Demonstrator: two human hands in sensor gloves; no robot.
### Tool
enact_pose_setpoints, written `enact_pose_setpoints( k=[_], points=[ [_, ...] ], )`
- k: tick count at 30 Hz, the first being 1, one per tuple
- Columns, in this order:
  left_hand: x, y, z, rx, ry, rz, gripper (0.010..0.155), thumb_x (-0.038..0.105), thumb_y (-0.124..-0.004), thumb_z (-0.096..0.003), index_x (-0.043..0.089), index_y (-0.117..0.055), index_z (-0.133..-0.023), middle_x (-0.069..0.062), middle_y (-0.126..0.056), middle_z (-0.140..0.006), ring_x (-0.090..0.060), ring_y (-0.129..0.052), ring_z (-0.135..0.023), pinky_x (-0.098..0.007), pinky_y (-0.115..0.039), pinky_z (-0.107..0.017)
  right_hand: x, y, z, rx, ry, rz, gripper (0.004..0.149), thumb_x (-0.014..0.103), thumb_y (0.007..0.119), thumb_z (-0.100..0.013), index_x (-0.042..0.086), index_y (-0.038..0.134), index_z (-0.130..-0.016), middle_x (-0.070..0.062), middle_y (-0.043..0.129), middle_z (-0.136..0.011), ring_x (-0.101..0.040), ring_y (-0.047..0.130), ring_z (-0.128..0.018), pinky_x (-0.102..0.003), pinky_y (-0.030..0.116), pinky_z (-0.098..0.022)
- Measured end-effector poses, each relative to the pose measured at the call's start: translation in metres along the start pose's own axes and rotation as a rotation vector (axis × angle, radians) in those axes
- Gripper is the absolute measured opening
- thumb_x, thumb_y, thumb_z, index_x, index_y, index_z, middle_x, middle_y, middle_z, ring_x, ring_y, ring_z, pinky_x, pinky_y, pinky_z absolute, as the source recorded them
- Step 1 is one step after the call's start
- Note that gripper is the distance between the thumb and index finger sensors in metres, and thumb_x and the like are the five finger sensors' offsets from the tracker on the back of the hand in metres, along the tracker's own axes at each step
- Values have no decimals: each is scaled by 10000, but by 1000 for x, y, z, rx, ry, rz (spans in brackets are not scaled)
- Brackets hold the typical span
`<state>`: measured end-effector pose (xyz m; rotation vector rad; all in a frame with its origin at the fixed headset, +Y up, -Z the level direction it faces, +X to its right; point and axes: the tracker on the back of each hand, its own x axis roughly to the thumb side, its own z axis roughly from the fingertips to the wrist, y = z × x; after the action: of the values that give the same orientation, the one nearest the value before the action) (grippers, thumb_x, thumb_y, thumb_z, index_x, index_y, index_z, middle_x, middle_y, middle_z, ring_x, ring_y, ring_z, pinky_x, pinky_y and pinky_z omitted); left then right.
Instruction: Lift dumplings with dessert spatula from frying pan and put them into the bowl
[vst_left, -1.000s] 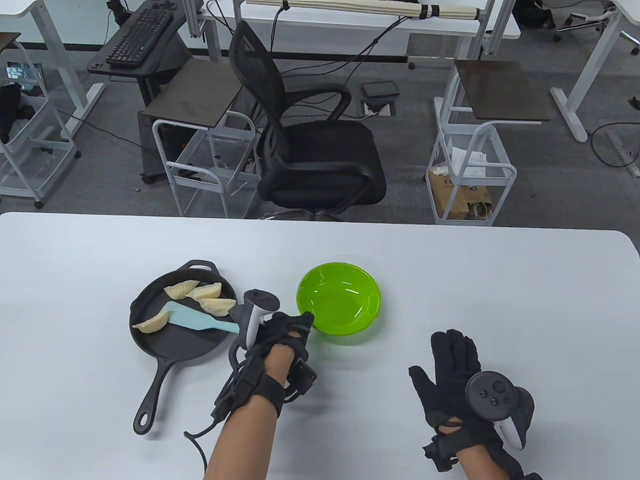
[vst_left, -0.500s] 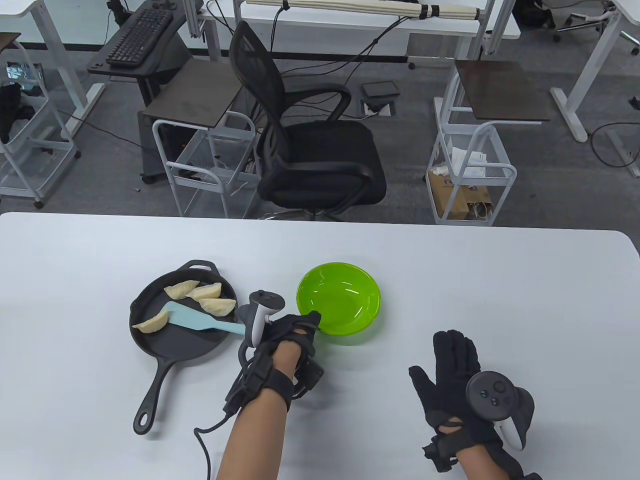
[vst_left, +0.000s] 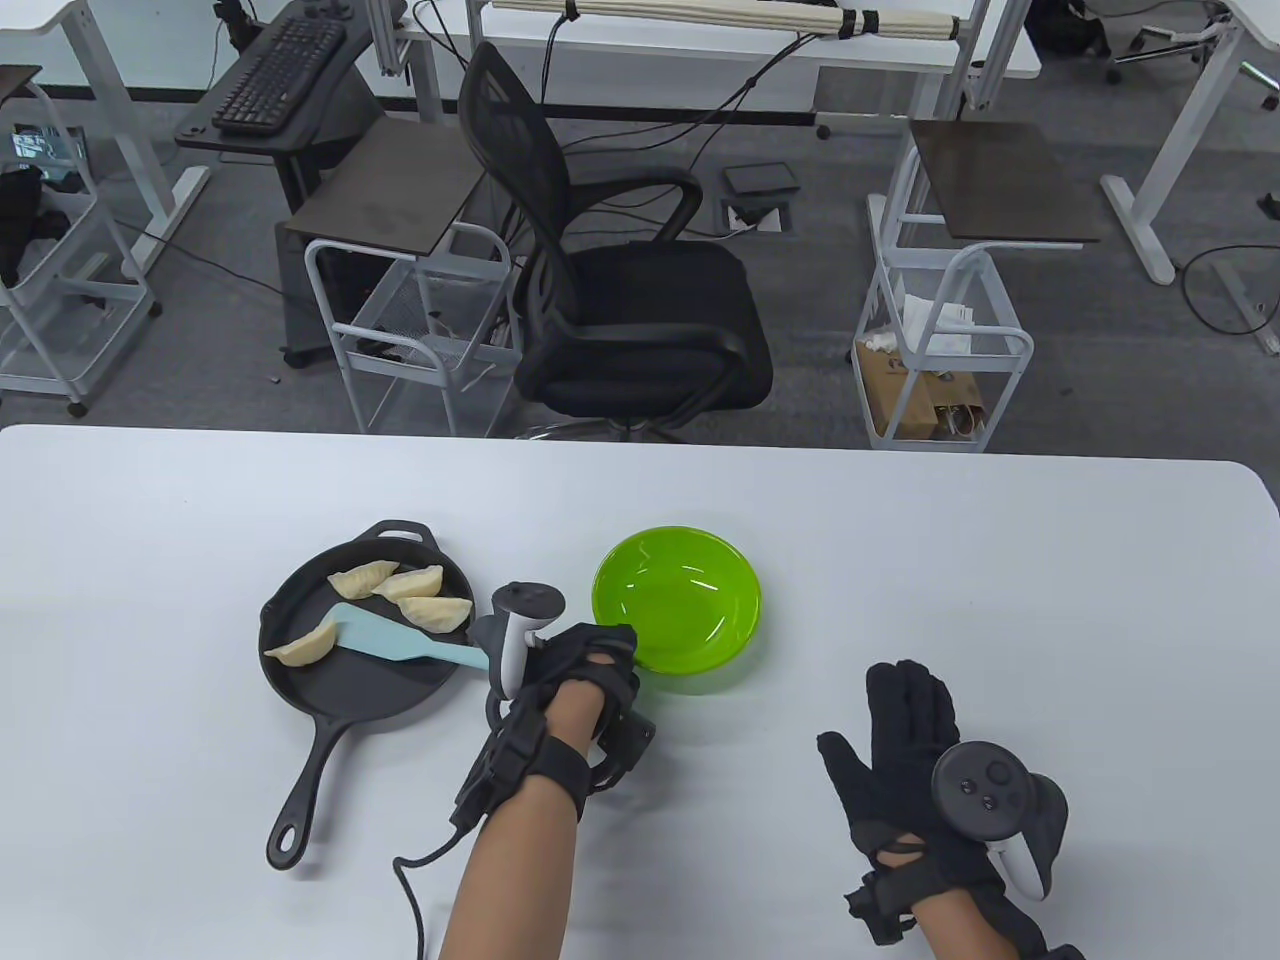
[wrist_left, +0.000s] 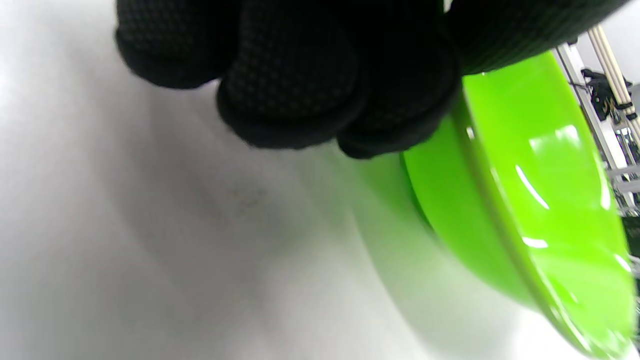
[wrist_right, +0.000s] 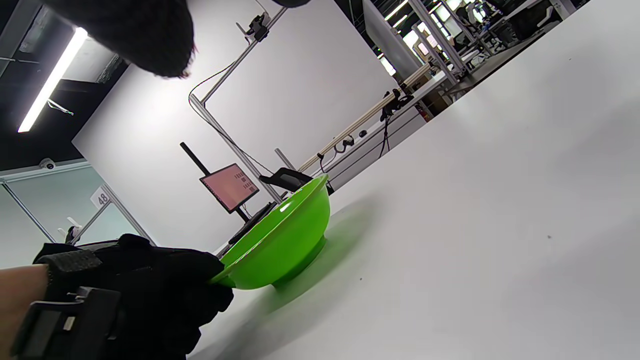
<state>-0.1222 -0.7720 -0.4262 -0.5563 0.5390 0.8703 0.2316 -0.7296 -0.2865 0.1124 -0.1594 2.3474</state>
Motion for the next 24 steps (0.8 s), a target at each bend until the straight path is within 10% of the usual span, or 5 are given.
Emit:
enact_pose_setpoints(
  k=[24],
  points=[
    [-34,5,55,45,-229,74,487,582,-824,-453,184,-920,-716,132,-1096,-333,-119,-1042,-226,-439,-861,-360,-4,2,-1,16,48,-43,795,517,718,-564,126,273,-1095,-228,130,-1118,-581,104,-996,-707,194,-725]
  ],
)
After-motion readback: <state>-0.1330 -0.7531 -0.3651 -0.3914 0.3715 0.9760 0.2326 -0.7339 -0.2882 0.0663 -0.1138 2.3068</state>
